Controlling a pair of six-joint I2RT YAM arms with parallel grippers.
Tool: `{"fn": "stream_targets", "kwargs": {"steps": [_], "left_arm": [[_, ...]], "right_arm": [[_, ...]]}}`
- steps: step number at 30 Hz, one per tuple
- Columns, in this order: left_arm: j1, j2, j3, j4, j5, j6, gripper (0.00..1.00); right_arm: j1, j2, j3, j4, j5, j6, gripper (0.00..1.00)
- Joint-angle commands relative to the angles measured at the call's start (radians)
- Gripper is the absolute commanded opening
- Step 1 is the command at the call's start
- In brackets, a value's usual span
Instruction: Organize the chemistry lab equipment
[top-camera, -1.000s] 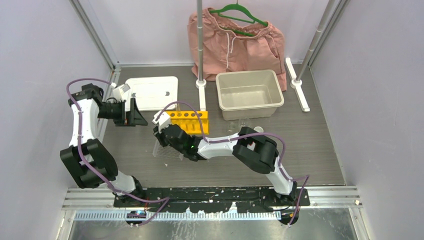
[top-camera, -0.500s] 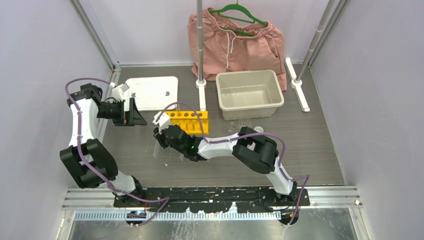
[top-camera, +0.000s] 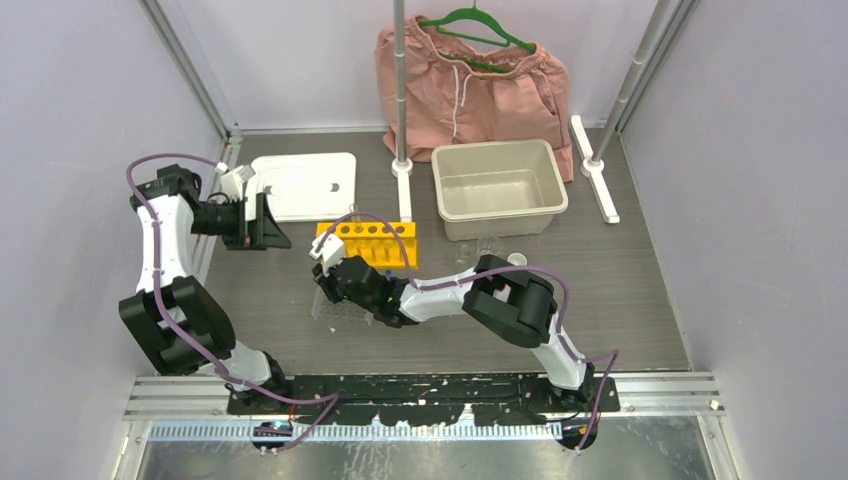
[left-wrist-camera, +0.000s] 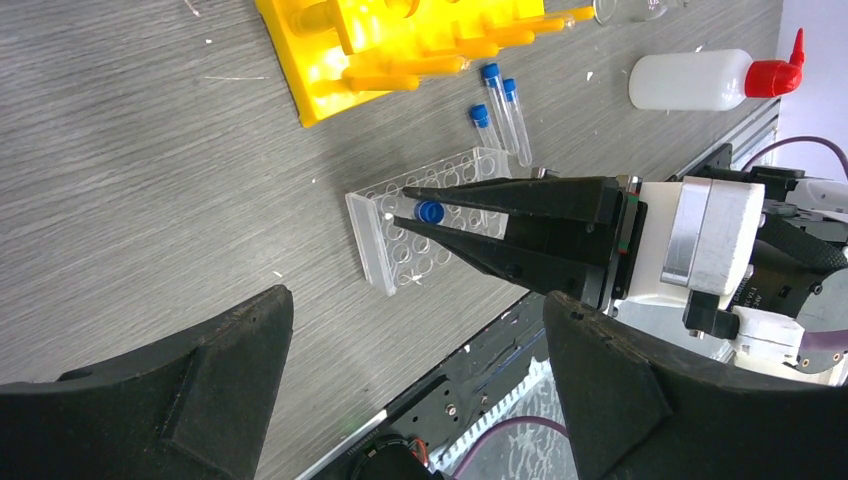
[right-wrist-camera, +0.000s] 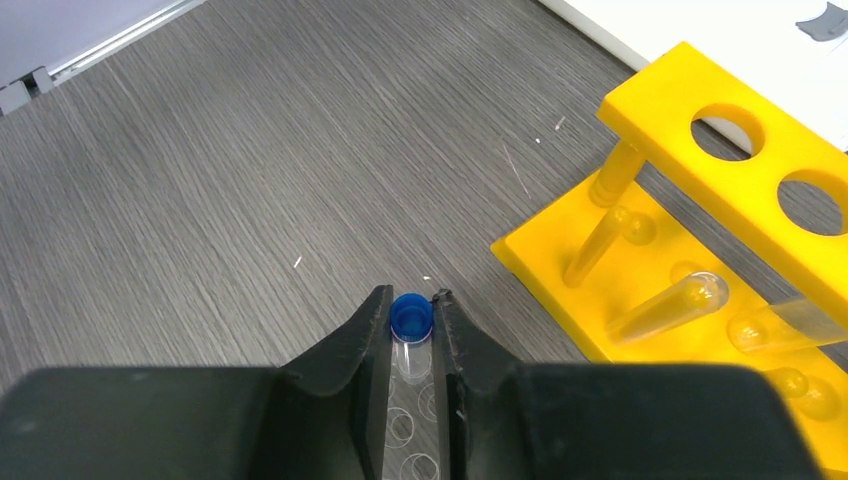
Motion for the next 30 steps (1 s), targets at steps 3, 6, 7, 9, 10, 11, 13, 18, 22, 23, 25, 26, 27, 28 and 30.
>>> {"fn": "stream_targets", "kwargs": {"steps": [3, 6, 7, 9, 10, 11, 13, 18, 22, 23, 25, 26, 27, 28, 30], "left_arm": [[0.012, -0.006, 0.049, -0.029, 0.026, 0.028, 0.95], [0.011, -0.013, 0.05, -0.032, 0.027, 0.026, 0.95], [0.012, -0.017, 0.049, -0.033, 0.028, 0.026, 0.95], [0.011, -0.025, 0.043, -0.033, 0.025, 0.03, 0.95], [0.012, -0.029, 0.041, -0.031, 0.024, 0.031, 0.95], [0.012, -0.033, 0.036, -0.031, 0.023, 0.033, 0.95], [0.011, -0.04, 0.029, -0.03, 0.022, 0.036, 0.95], [0.012, -0.049, 0.023, -0.034, 0.025, 0.037, 0.95], [0.011, -0.057, 0.022, -0.041, 0.025, 0.038, 0.95], [0.012, -0.061, 0.02, -0.042, 0.023, 0.039, 0.94], [0.012, -0.066, 0.011, -0.044, 0.015, 0.04, 0.95], [0.012, -0.07, 0.008, -0.046, 0.011, 0.042, 0.95], [0.011, -0.073, 0.004, -0.048, 0.01, 0.044, 0.95], [0.011, -0.074, -0.002, -0.05, 0.009, 0.047, 0.94], [0.012, -0.079, -0.016, -0.052, 0.008, 0.051, 0.94]], "right_arm": [[0.001, -0.058, -0.006, 0.052, -0.021, 0.005, 0.45], [0.0, -0.132, -0.016, -0.004, -0.018, 0.05, 0.61], [0.001, -0.159, -0.025, -0.03, -0.015, 0.064, 0.64], [-0.001, -0.227, -0.041, -0.1, 0.005, 0.095, 0.68], [-0.004, -0.262, -0.052, -0.135, 0.015, 0.115, 0.69], [-0.008, -0.3, -0.063, -0.181, 0.026, 0.151, 0.69], [-0.015, -0.364, -0.066, -0.312, 0.071, 0.227, 0.68], [-0.041, -0.465, -0.027, -0.774, 0.173, 0.412, 0.64], [-0.049, -0.573, -0.136, -0.927, 0.168, 0.518, 0.58], [-0.049, -0.604, -0.163, -0.959, 0.162, 0.542, 0.57], [-0.051, -0.662, -0.203, -1.039, 0.148, 0.585, 0.53], [-0.051, -0.691, -0.216, -1.085, 0.144, 0.596, 0.52], [-0.051, -0.717, -0.231, -1.129, 0.138, 0.604, 0.52], [-0.05, -0.747, -0.241, -1.19, 0.135, 0.602, 0.51], [-0.06, -0.78, -0.247, -1.268, 0.152, 0.613, 0.5]]}}
